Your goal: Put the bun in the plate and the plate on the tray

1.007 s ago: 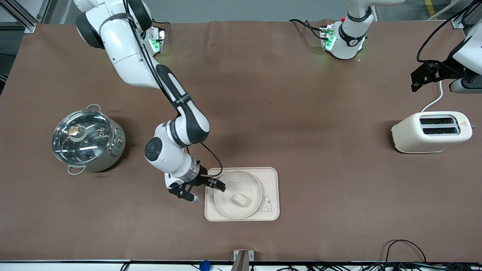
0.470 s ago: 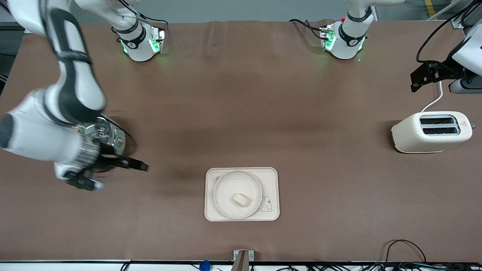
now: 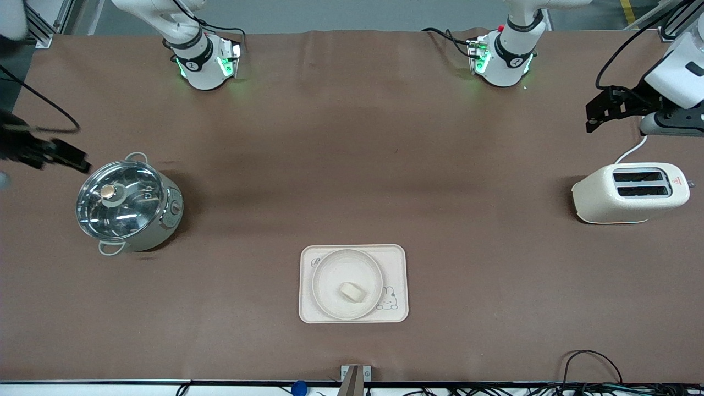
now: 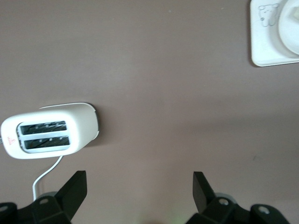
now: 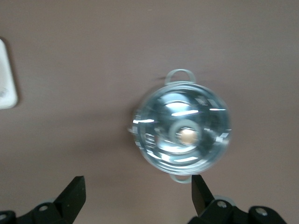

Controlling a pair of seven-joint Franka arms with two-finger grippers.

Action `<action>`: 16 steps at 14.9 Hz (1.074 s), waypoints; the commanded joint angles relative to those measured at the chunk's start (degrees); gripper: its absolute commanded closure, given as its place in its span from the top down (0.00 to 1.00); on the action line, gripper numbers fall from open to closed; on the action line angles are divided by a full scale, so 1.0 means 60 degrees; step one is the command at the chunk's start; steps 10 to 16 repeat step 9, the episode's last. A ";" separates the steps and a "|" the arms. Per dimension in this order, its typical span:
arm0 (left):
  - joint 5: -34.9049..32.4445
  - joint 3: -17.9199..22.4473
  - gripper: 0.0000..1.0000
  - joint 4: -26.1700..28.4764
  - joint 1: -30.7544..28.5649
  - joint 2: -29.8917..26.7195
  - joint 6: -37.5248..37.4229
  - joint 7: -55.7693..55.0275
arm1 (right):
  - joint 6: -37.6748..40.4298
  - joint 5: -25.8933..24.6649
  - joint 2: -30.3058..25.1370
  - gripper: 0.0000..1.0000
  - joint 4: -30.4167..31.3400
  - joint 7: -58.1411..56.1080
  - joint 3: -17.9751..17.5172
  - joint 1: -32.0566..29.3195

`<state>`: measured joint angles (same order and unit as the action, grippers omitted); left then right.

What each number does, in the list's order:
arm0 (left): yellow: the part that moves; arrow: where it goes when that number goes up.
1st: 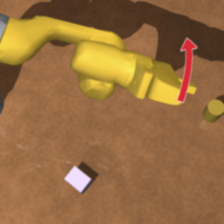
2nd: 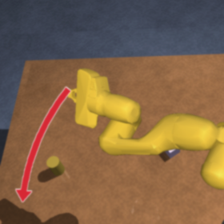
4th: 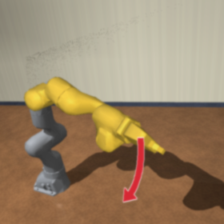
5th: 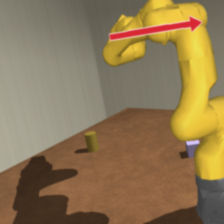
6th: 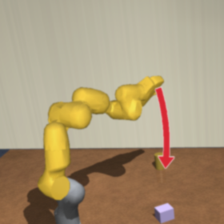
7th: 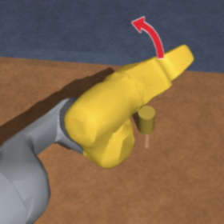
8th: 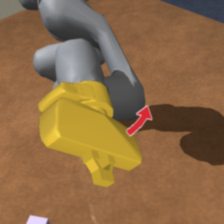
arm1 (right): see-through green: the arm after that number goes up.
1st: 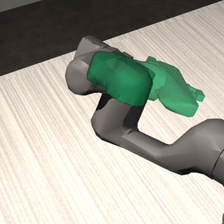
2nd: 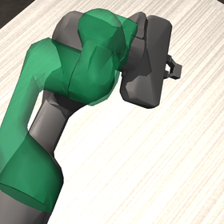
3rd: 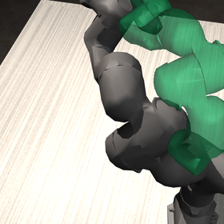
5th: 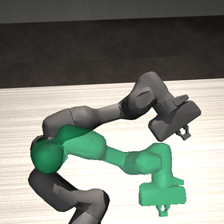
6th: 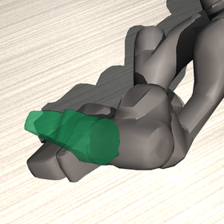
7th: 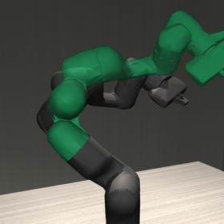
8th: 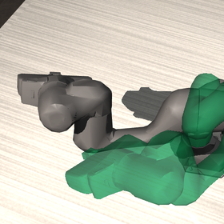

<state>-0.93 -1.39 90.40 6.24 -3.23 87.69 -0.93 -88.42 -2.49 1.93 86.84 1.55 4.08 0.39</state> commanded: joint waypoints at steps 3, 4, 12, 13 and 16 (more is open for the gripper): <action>0.0185 0.0012 1.00 0.0212 -0.0014 -0.0239 0.0209 0.0126 | 0.0029 -0.0187 -0.0336 1.00 0.0336 -0.0448 0.0332 0.0009; 0.0112 0.0027 1.00 0.0023 0.0000 -0.0166 0.0194 0.0097 | 0.0030 -0.0157 -0.0351 1.00 0.0365 -0.0434 0.0317 0.0038; 0.0038 0.0041 1.00 -0.0125 -0.0014 -0.0092 0.0092 0.0067 | 0.0308 0.0165 -0.0468 1.00 0.0424 0.0017 0.0244 0.0068; 0.0038 0.0041 1.00 -0.0125 -0.0014 -0.0092 0.0092 0.0067 | 0.0308 0.0165 -0.0468 1.00 0.0424 0.0017 0.0244 0.0068; 0.0038 0.0041 1.00 -0.0125 -0.0014 -0.0092 0.0092 0.0067 | 0.0308 0.0165 -0.0468 1.00 0.0424 0.0017 0.0244 0.0068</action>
